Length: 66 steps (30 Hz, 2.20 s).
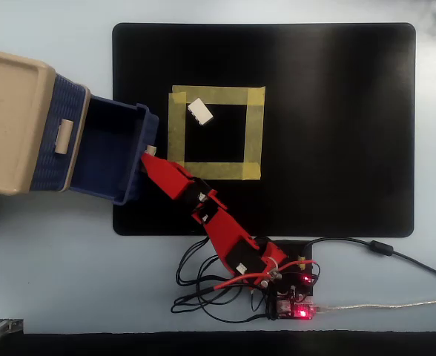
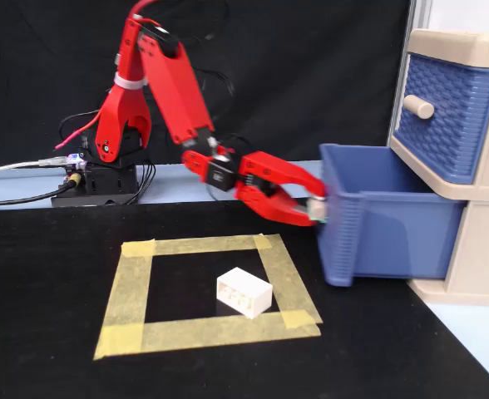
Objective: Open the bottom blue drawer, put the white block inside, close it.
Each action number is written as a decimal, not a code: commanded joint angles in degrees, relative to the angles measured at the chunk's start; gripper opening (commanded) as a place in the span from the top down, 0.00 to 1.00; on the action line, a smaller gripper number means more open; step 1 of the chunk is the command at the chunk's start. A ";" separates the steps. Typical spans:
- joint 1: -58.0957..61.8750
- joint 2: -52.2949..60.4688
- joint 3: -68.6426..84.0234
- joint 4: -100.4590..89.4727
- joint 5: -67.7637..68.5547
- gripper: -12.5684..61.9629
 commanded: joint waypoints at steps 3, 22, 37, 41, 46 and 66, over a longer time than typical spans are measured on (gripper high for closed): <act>1.93 4.83 7.21 -0.18 -1.85 0.94; 18.11 52.12 -8.26 79.89 30.50 0.38; 27.77 12.04 -71.02 120.15 83.67 0.38; 26.98 3.43 -80.77 126.47 85.69 0.38; 24.52 -9.14 -89.21 131.31 89.03 0.38; 20.83 -26.72 -96.94 125.24 89.12 0.38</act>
